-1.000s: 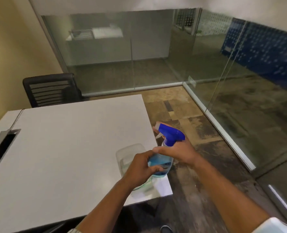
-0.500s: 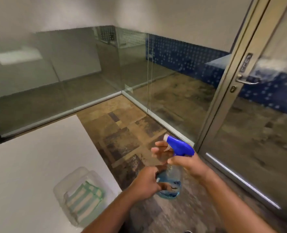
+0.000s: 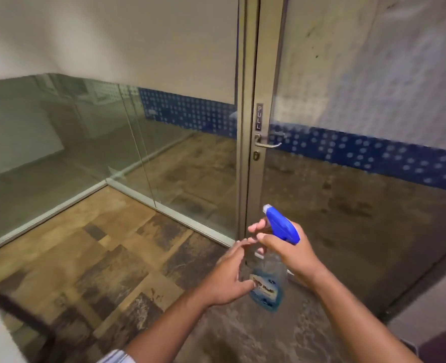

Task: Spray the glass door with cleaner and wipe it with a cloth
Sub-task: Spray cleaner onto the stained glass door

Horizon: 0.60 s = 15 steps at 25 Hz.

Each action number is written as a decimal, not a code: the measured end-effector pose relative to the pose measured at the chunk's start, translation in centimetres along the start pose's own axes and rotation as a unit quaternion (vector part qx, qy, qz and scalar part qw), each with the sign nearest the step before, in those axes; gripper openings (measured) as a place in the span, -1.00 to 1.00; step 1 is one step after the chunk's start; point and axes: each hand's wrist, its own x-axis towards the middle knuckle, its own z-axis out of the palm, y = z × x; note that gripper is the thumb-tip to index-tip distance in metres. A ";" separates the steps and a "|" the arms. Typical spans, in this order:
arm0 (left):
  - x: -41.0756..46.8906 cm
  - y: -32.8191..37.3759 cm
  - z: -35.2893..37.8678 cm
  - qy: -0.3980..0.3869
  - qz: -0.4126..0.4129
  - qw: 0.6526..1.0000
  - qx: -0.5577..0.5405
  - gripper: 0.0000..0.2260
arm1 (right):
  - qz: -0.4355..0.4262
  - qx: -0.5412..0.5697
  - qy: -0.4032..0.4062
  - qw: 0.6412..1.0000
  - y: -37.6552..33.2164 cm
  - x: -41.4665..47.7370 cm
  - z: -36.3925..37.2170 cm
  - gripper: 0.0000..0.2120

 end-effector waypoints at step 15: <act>34.9 11.1 -3.7 0.279 0.231 0.864 0.349 -0.18 | -0.125 -0.143 0.258 0.947 -6.3 12.8 -16.9 -0.89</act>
